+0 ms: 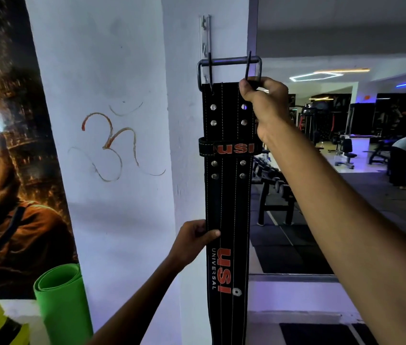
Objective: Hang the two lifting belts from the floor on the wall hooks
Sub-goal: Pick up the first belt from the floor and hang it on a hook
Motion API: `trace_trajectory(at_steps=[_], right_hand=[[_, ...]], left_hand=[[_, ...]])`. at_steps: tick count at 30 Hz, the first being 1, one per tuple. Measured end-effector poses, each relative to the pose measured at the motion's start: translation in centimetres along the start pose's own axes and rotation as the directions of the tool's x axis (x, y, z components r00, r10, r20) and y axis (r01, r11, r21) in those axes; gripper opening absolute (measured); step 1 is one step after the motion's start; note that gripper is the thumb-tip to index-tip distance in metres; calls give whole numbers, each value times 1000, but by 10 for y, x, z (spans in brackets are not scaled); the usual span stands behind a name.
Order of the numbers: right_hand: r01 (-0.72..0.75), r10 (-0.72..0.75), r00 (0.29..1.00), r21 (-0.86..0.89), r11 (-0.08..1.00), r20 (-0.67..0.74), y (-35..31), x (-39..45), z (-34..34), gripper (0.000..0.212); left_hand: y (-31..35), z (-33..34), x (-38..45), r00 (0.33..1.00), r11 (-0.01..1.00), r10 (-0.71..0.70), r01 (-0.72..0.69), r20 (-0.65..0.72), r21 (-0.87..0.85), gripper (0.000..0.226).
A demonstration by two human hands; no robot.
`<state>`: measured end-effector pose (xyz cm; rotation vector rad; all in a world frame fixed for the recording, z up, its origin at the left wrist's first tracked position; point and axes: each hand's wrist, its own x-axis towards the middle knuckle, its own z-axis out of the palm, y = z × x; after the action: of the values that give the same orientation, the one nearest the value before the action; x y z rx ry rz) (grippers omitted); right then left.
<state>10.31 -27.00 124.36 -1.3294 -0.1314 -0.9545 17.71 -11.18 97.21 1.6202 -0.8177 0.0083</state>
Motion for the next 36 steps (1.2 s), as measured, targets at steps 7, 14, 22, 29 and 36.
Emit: trace_trajectory(at_steps=[7,14,22,29,36], right_hand=[[-27,28,1000,-11,1000,11,6,-9,-1,19],[-46,47,999,70,996,-10,16,-22,-3,28],[90,-90,994,4,996,-55,40,-23,-6,34],[114,-114,993,-29,993,8,53,-20,-20,23],[151,-151,988,-7,988,37,60,-11,-38,16]], left_hand=[[-1,3,-10,998,996,-62,63,16,-56,36],[142,-29,48,843,925,221,-341,-491,-168,16],[190,-33,75,889,937,299,-343,-347,-72,27],[184,-26,91,850,936,349,-339,-394,96,28],[185,-9,100,847,918,393,-344,-358,195,13]])
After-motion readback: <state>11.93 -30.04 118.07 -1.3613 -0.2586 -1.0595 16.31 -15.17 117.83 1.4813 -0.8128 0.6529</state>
